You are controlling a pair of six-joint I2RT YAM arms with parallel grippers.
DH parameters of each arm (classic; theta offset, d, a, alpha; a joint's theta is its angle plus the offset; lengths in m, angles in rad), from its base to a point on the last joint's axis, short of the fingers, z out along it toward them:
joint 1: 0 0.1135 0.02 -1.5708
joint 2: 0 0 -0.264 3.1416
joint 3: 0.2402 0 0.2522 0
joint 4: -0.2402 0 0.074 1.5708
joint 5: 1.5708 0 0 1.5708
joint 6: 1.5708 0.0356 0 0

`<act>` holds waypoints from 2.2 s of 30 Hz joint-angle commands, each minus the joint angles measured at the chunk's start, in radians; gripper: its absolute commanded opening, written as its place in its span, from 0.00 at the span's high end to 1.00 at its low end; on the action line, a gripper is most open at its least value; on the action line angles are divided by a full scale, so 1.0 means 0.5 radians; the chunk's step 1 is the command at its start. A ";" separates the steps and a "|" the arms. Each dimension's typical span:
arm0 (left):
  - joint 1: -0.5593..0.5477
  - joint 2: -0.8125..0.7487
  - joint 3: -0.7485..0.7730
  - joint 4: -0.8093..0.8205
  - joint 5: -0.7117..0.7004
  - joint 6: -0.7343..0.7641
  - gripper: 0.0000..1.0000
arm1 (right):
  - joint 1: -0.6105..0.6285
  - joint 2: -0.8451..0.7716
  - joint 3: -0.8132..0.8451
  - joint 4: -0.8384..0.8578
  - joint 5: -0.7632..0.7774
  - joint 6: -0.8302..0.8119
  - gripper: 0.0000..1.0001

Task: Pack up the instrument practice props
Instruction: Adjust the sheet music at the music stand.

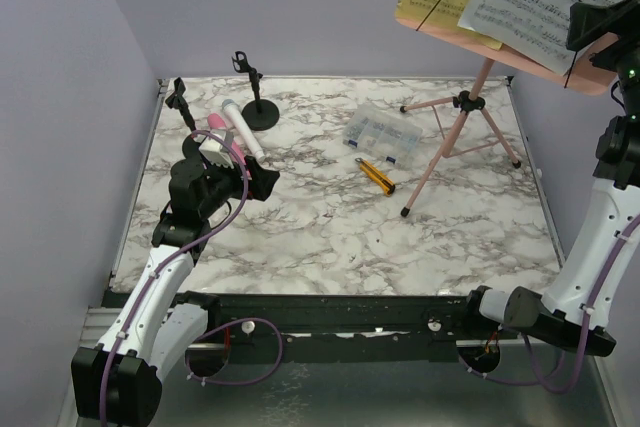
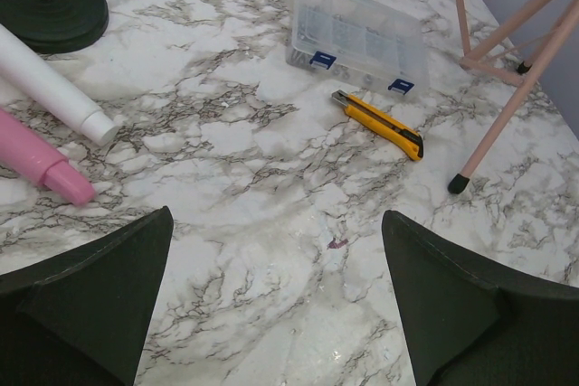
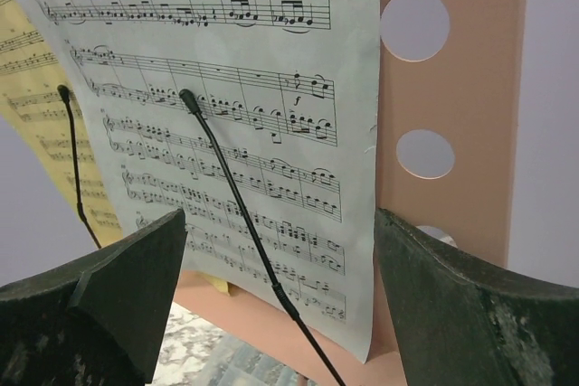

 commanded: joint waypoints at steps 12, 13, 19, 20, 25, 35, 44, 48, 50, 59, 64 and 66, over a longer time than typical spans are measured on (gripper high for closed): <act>-0.003 -0.019 0.061 -0.015 -0.037 0.028 0.01 | -0.005 0.040 0.128 0.135 -0.046 0.165 0.12; -0.006 -0.019 0.061 -0.015 -0.037 0.026 0.01 | -0.005 0.043 0.139 0.136 -0.026 0.166 0.12; -0.005 -0.019 0.063 -0.015 -0.035 0.028 0.01 | -0.005 0.042 0.118 0.094 -0.001 0.220 0.13; -0.008 -0.022 0.062 -0.015 -0.040 0.028 0.01 | -0.005 0.041 0.100 0.089 0.017 0.218 0.13; -0.006 -0.023 0.062 -0.015 -0.040 0.027 0.01 | -0.005 0.033 0.071 0.072 0.059 0.174 0.13; -0.006 -0.024 0.061 -0.017 -0.046 0.034 0.01 | -0.005 -0.036 -0.002 0.033 0.045 0.121 0.13; -0.008 -0.022 0.061 -0.018 -0.039 0.029 0.01 | -0.008 -0.206 -0.220 -0.004 0.182 0.056 0.13; -0.009 -0.026 0.061 -0.016 -0.046 0.034 0.01 | -0.010 -0.251 -0.285 -0.021 0.227 0.023 0.13; -0.010 -0.027 0.061 -0.018 -0.046 0.034 0.01 | -0.011 -0.269 -0.314 -0.025 0.242 0.014 0.13; -0.012 -0.035 0.061 -0.018 -0.048 0.034 0.01 | -0.051 -0.301 -0.433 -0.074 0.209 0.057 0.13; -0.015 -0.041 0.060 -0.018 -0.050 0.040 0.01 | -0.066 -0.281 -0.459 -0.068 0.160 0.077 0.13; -0.019 -0.041 0.060 -0.018 -0.050 0.040 0.01 | -0.069 -0.267 -0.450 -0.061 0.153 0.075 0.13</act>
